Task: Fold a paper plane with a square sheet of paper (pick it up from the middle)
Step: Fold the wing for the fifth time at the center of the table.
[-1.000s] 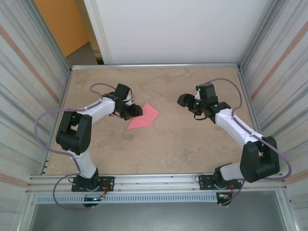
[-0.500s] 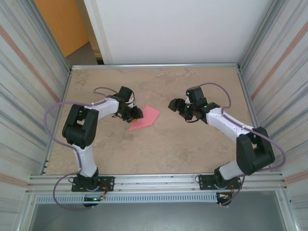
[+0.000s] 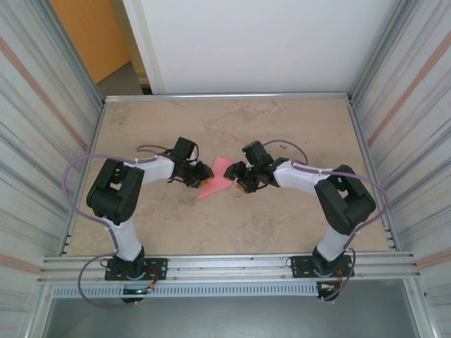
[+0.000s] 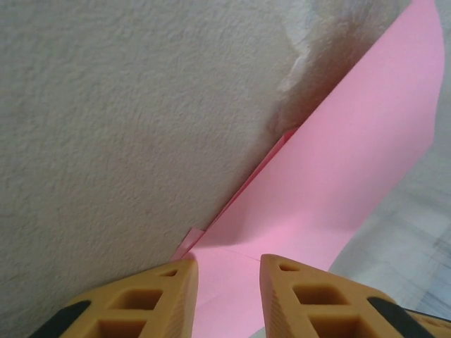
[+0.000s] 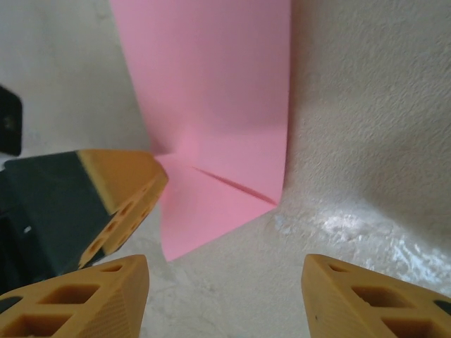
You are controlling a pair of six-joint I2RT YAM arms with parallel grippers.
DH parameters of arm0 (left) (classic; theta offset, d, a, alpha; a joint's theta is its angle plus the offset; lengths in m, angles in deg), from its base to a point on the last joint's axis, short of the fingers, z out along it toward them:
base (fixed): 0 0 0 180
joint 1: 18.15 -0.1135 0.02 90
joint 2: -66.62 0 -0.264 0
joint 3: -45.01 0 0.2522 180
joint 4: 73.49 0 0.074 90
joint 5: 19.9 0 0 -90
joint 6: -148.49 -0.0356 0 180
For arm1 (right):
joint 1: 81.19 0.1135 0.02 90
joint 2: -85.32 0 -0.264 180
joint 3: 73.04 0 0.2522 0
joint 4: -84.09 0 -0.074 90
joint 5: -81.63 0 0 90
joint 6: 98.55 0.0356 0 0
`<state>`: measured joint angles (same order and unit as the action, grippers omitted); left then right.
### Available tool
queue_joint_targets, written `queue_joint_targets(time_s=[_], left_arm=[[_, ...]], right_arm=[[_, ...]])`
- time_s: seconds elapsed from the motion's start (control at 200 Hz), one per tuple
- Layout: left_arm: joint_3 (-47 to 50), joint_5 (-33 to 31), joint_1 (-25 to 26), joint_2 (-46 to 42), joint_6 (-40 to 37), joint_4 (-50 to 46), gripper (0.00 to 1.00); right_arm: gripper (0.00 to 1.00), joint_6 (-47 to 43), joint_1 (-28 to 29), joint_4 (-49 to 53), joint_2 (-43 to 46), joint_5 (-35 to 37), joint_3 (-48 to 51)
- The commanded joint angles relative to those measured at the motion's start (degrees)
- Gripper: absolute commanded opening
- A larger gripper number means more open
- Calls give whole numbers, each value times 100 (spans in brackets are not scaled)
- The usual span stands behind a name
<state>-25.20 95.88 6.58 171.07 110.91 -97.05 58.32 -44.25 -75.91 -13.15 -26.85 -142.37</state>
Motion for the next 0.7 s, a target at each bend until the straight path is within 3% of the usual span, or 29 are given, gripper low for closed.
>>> queue_joint_targets(time_s=[0.0,0.697], left_arm=[[237,-70,-30,27,303,-362,31],[218,-62,-36,45,237,-417,28]], right_arm=[[59,292,-8,-80,-164,-10,-197],[46,327,65,-29,-904,-305,-576]])
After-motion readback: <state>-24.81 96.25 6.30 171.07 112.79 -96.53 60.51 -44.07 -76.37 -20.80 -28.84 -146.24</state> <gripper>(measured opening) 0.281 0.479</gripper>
